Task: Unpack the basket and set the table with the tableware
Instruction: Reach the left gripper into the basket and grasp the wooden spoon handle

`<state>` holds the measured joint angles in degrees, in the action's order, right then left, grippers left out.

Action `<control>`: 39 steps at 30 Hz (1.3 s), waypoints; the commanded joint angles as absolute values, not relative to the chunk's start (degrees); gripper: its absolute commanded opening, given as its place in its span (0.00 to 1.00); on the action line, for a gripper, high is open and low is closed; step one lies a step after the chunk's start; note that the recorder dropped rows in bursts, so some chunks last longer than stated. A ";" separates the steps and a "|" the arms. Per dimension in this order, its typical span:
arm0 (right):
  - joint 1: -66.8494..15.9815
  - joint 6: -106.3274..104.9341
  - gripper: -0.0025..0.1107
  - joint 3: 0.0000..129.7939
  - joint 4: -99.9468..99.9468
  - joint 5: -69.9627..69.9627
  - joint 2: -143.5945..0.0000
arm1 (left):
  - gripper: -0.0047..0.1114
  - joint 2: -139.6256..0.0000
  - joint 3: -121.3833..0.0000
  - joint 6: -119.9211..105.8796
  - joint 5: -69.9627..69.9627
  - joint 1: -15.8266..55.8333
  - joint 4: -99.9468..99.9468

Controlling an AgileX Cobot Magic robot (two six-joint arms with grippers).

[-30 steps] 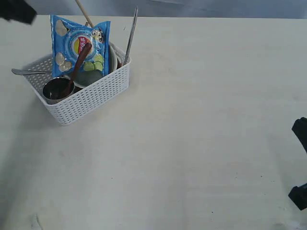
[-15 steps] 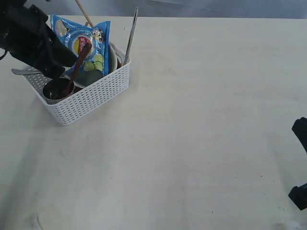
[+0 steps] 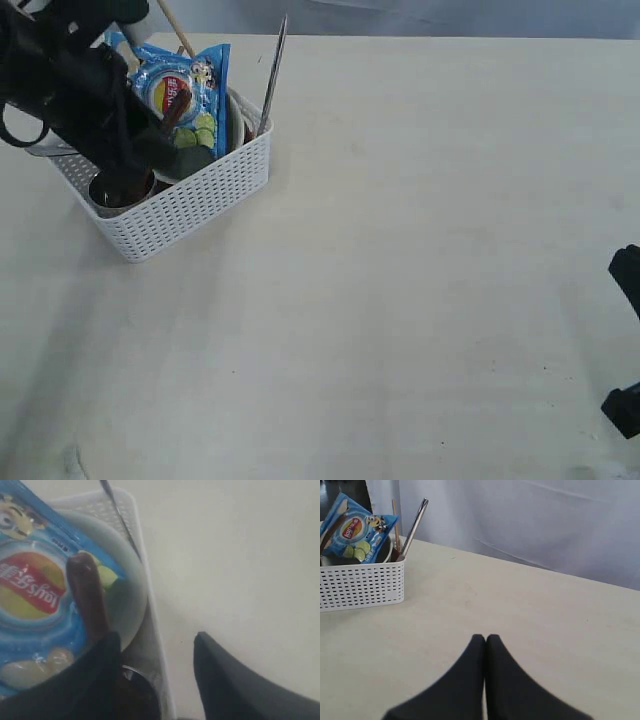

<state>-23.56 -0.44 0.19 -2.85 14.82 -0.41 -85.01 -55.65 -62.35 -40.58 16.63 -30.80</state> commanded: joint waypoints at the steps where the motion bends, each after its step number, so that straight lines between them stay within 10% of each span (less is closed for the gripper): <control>1: -23.62 -0.66 0.02 0.00 -2.85 14.47 0.00 | 0.50 -86.12 -55.43 -62.58 -37.10 17.03 -31.09; 39: -23.62 -0.66 0.02 0.00 -2.85 14.47 0.00 | 0.53 -90.43 -51.48 -69.31 -24.98 17.03 -36.96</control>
<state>-23.56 -0.44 0.19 -2.85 14.82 -0.41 -88.86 -51.73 -69.26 -25.41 16.63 -35.62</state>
